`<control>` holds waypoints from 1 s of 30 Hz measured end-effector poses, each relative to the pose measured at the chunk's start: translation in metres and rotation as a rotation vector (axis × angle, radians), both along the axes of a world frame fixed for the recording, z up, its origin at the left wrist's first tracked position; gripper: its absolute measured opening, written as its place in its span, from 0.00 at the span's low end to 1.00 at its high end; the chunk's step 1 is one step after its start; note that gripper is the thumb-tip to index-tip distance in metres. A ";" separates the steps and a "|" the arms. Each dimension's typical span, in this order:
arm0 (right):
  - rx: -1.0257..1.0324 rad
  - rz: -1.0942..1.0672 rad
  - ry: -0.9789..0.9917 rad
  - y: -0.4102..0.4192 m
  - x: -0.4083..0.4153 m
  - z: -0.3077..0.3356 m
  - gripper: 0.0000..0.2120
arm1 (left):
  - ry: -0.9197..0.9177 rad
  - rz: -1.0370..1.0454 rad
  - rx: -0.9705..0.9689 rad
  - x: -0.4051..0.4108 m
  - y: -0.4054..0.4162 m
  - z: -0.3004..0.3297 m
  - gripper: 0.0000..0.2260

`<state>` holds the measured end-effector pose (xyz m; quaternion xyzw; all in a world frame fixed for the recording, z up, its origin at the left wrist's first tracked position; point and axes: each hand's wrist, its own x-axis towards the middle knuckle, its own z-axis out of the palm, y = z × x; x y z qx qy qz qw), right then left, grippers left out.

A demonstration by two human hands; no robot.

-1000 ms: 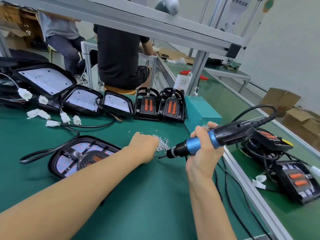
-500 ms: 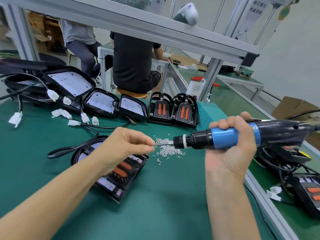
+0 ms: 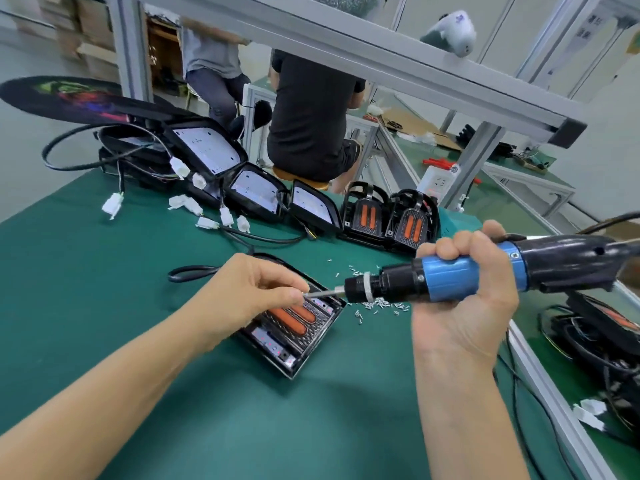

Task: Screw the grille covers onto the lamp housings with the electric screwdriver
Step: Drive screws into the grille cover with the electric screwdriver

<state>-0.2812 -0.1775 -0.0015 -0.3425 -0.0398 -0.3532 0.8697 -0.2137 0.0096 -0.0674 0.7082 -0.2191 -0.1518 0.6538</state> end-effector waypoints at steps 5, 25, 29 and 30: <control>-0.174 0.017 0.078 0.015 -0.008 -0.023 0.12 | -0.232 0.131 0.266 0.000 0.013 -0.016 0.10; -0.374 0.041 0.117 0.027 -0.010 -0.047 0.13 | -0.487 0.231 0.402 -0.010 0.009 -0.036 0.04; -0.291 -0.030 0.116 0.017 -0.014 -0.047 0.13 | -0.537 0.241 0.408 -0.008 0.001 -0.024 0.05; -0.244 -0.048 0.112 0.012 -0.016 -0.046 0.14 | -0.534 0.241 0.390 -0.007 -0.004 -0.019 0.06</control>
